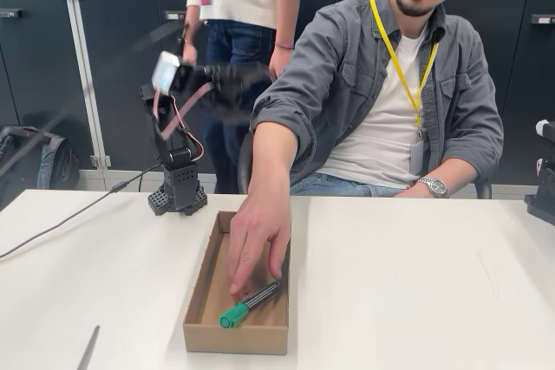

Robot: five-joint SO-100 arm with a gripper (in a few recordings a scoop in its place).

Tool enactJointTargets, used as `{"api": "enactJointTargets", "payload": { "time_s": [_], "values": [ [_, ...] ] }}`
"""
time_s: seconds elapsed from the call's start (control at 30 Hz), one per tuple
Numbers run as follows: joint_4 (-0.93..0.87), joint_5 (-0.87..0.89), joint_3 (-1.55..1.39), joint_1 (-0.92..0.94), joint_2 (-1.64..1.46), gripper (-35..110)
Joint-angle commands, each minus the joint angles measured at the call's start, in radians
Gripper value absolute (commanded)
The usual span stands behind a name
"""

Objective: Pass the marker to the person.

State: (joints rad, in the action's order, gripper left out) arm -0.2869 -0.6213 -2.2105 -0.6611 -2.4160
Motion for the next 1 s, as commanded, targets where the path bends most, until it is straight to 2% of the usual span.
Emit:
{"api": "enactJointTargets", "payload": {
  "time_s": [0.0, 0.37, 0.47, 0.77, 0.97],
  "values": [
    [0.152, -0.069, -0.252, -0.003, -0.193, 38],
    [0.196, -0.081, -0.202, -0.046, -0.202, 37],
    [0.14, -0.066, -0.169, -0.044, -0.178, 38],
    [-0.535, 0.155, 0.436, 0.003, 0.216, 42],
    [-0.649, 0.227, 0.402, 0.063, 0.255, 42]
  ]
}}
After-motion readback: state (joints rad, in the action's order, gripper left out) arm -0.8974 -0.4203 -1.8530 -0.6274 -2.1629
